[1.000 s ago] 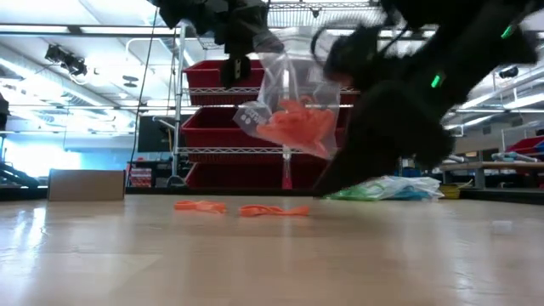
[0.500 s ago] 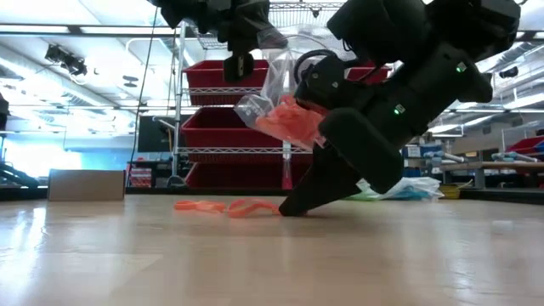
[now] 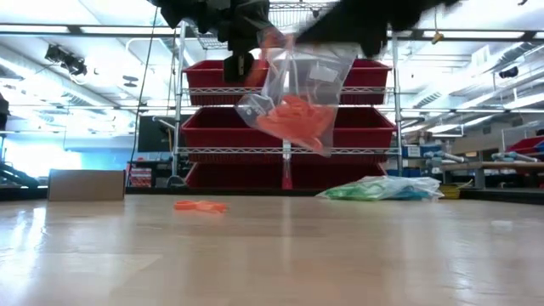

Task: Sort rubber bands
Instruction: Put the orange rubber band into the transparent zip bag

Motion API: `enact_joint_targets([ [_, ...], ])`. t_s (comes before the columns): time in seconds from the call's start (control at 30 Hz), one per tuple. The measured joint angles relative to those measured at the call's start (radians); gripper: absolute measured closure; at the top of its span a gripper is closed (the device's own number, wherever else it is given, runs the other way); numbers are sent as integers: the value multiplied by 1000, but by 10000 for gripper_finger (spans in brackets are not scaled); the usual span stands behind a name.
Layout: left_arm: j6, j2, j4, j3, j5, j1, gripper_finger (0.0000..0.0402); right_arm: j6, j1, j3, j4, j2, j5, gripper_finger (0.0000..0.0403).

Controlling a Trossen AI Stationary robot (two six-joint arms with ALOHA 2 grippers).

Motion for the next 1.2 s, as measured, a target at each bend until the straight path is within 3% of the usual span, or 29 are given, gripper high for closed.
enact_joint_targets([
  [0.2, 1, 0, -1, 0, 0, 0, 385, -148, 6, 1, 14, -171, 166, 403],
  [0.37, -1, 0, -1, 0, 0, 0, 385, -220, -62, 2, 3, -241, 190, 403],
  [0.57, -21, 0, -4, 0, 0, 0, 385, -250, -140, 2, -76, -251, 201, 403],
  [0.7, -24, 0, -4, 0, 0, 0, 385, -176, -177, 2, -202, -251, 190, 403],
  [0.87, -24, 0, -5, 0, 0, 0, 385, -124, -172, 2, -291, -251, 181, 403],
  [1.2, -24, 0, -5, 0, 0, 0, 385, -119, -140, 2, -353, -251, 282, 401],
])
